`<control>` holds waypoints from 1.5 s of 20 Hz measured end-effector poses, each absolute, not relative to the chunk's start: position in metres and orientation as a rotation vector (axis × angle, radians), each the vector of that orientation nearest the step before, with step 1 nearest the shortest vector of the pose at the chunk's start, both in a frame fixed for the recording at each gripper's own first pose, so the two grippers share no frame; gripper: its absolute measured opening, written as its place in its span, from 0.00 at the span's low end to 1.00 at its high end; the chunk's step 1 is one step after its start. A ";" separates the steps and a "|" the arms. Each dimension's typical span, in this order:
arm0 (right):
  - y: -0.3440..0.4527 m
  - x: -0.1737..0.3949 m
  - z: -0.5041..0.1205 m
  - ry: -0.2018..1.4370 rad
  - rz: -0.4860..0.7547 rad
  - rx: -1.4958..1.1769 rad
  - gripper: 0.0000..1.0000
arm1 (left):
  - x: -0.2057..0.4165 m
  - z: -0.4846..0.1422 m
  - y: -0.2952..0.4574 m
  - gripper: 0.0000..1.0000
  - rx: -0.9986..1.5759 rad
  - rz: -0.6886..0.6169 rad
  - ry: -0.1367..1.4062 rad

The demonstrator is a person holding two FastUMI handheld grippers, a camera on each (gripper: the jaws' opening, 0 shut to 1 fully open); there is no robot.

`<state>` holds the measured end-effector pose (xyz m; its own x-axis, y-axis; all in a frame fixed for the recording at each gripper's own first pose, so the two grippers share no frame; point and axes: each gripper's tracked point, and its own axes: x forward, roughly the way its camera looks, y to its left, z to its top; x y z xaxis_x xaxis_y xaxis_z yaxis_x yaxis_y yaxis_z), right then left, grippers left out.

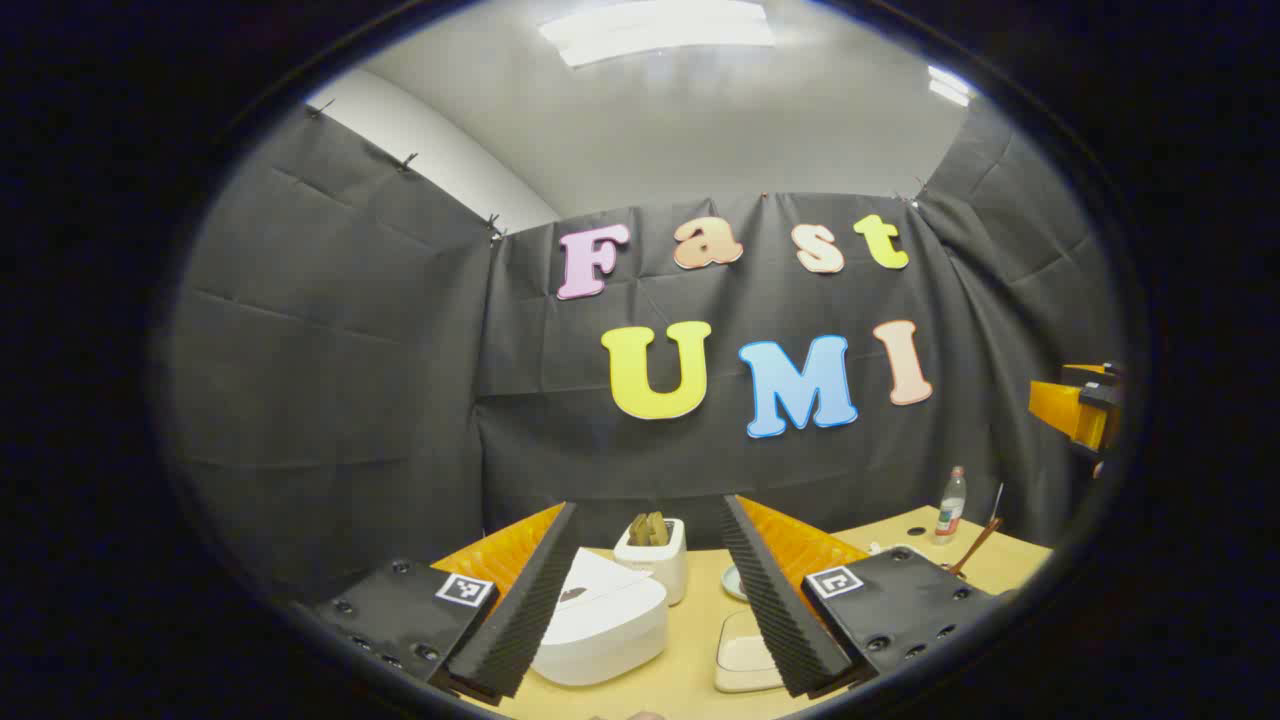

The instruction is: Close the left gripper, press the button to open the rice cooker; take a wooden spoon from the chopstick holder with the right hand, scoop a spoonful of rice and pour it into the rice cooker, then put the wooden spoon back into the chopstick holder.

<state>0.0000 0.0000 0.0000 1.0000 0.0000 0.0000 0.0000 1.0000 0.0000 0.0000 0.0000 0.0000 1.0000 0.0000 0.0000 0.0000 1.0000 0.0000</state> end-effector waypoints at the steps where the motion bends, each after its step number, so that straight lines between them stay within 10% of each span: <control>1: 0.000 0.001 0.001 -0.001 0.001 0.000 0.95 | 0.000 -0.001 0.001 0.94 -0.001 0.004 -0.001; 25: 0.013 0.000 -0.003 0.006 0.038 -0.005 0.95 | 0.001 -0.001 0.017 0.97 0.000 0.026 0.006; 30: 0.016 0.000 -0.003 0.007 0.047 -0.002 0.95 | 0.002 0.003 0.021 0.72 -0.011 0.014 -0.007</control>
